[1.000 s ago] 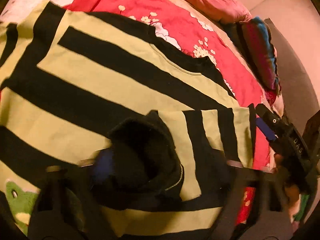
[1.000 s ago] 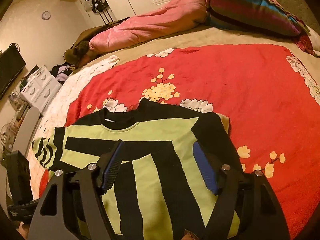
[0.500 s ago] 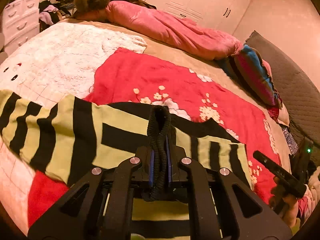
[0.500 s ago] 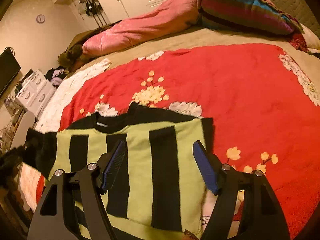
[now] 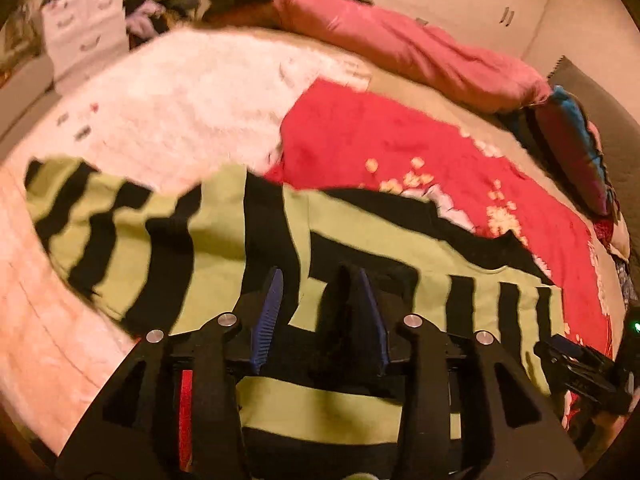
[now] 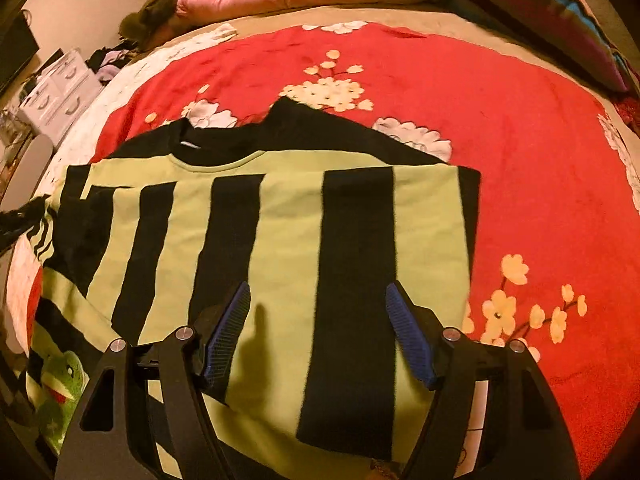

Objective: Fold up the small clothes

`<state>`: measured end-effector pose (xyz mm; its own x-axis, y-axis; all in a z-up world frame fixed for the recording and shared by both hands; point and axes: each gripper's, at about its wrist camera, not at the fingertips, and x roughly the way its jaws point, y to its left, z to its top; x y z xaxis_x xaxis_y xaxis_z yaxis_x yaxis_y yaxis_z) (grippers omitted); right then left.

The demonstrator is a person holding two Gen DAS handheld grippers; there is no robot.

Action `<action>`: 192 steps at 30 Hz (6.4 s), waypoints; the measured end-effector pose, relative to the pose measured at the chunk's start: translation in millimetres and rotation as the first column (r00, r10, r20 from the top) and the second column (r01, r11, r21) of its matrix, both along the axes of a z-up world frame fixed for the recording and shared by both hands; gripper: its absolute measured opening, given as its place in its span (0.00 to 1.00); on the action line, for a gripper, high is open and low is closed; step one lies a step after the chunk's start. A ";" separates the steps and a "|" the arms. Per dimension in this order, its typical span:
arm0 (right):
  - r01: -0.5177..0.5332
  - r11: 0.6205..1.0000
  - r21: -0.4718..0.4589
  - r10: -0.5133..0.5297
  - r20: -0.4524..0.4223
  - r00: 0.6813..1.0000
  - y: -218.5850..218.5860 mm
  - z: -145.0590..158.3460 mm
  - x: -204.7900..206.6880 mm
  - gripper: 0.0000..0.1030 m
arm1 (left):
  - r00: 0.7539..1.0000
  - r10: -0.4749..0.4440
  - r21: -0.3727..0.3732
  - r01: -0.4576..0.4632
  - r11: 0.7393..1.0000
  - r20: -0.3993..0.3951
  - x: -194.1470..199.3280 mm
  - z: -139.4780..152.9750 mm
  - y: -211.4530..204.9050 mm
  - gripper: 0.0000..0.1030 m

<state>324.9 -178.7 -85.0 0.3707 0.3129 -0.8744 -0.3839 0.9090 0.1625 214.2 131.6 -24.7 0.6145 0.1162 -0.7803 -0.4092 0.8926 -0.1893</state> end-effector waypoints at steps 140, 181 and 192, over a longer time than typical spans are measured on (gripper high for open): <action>0.340 0.921 0.190 -0.353 0.037 0.935 -65.4 36.3 -19.9 0.96 | 0.893 -0.019 -0.151 0.097 0.984 0.450 -75.2 97.6 10.8 0.02; -0.201 0.919 -0.340 0.322 0.350 0.880 145.3 11.4 -97.4 0.94 | 0.998 -0.061 -0.115 0.064 0.991 0.025 -50.2 -8.6 -1.9 0.74; -0.023 0.874 0.485 -0.009 0.064 0.998 40.1 37.9 -47.5 0.14 | 0.998 -0.061 -0.148 0.065 0.987 0.030 -51.1 -15.8 -3.0 0.74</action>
<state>277.4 -138.6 -47.1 0.4158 0.6944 -0.5873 -0.4138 0.7195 0.5577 163.2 128.6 -40.5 0.6364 -0.0399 -0.7703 -0.3464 0.8776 -0.3315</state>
